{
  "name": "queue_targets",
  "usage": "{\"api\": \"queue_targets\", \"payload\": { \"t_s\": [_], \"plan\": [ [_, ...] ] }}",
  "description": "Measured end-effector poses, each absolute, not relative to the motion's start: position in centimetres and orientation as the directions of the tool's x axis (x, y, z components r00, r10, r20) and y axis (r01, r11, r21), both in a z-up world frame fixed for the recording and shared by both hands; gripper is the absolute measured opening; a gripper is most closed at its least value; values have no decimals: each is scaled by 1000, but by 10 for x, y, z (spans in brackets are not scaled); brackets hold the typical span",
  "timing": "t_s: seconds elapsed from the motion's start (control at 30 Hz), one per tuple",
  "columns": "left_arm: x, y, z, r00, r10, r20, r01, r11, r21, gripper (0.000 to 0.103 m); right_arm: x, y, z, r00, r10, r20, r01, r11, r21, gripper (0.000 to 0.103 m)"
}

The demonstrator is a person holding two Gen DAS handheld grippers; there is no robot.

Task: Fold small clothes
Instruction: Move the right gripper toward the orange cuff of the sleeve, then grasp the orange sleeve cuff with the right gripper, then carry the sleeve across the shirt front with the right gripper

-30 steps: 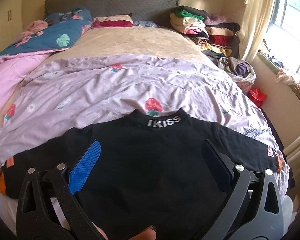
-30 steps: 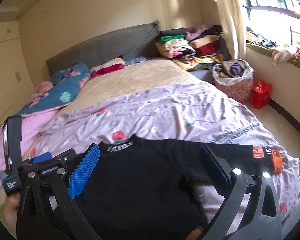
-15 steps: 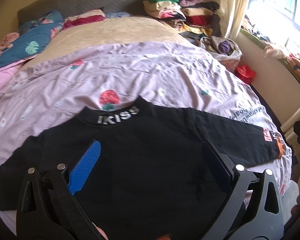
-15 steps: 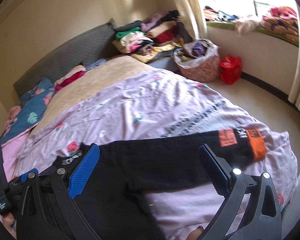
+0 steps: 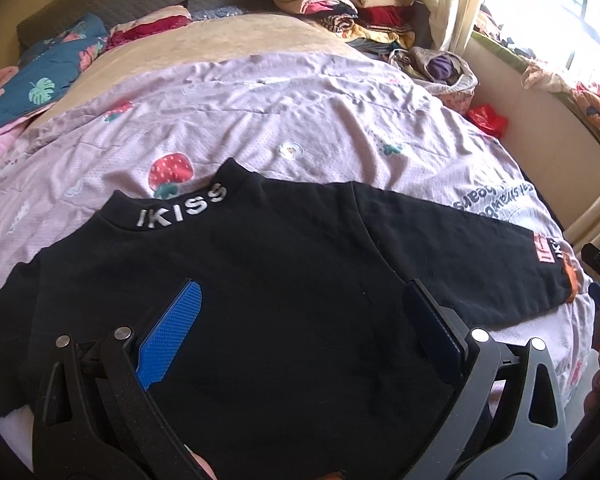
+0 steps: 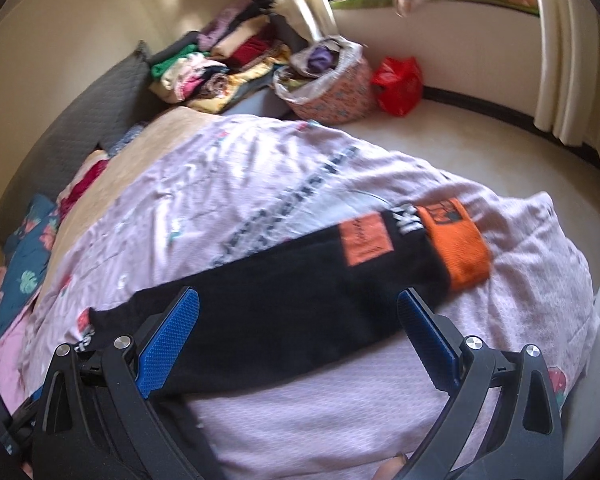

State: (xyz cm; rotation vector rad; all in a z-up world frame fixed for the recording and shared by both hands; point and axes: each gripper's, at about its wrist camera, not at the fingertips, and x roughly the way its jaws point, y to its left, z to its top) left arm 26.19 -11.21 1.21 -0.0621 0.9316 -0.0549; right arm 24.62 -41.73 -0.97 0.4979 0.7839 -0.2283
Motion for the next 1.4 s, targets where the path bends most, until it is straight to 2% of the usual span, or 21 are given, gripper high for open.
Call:
{"api": "queue_targets", "payload": {
  "t_s": [0.33, 0.47, 0.53, 0.57, 0.6, 0.63, 0.67, 0.7, 0.73, 1.07, 1.4],
  "plan": [
    [276, -135, -8, 564, -66, -823, 39, 998, -54, 95, 257, -469, -66, 611, 24, -791, 498, 765, 408, 98],
    [283, -142, -14, 551, -62, -832, 40, 998, -47, 95, 261, -484, -79, 620, 46, -783, 512, 732, 449, 95],
    [285, -144, -16, 547, -61, -835, 39, 998, -48, 95, 262, -490, -84, 626, 50, -778, 520, 717, 464, 79],
    [286, -145, -17, 547, -63, -835, 39, 998, -50, 95, 263, -492, -84, 631, 45, -775, 518, 719, 464, 75],
    [286, -145, -17, 547, -65, -835, 39, 998, -52, 95, 262, -494, -84, 640, 41, -768, 515, 719, 467, 63],
    [286, -145, -18, 547, -65, -835, 39, 998, -52, 95, 262, -496, -83, 651, 34, -758, 513, 716, 473, 44],
    [286, -144, -18, 547, -65, -835, 38, 998, -53, 95, 260, -498, -82, 661, 31, -750, 511, 713, 480, 36],
    [286, -144, -17, 549, -64, -834, 36, 998, -53, 95, 258, -499, -80, 675, 35, -737, 503, 709, 494, 21],
    [286, -144, -17, 551, -66, -832, 34, 998, -56, 95, 258, -501, -77, 694, 47, -718, 486, 706, 515, 15],
    [278, -123, 7, 582, -111, -805, 21, 992, -121, 95, 257, -467, -25, 819, 125, -560, 264, 784, 562, 12],
    [259, -68, 47, 645, -114, -756, -39, 983, -181, 95, 253, -397, 24, 850, 258, -460, 29, 848, 530, 12]
  ]
}}
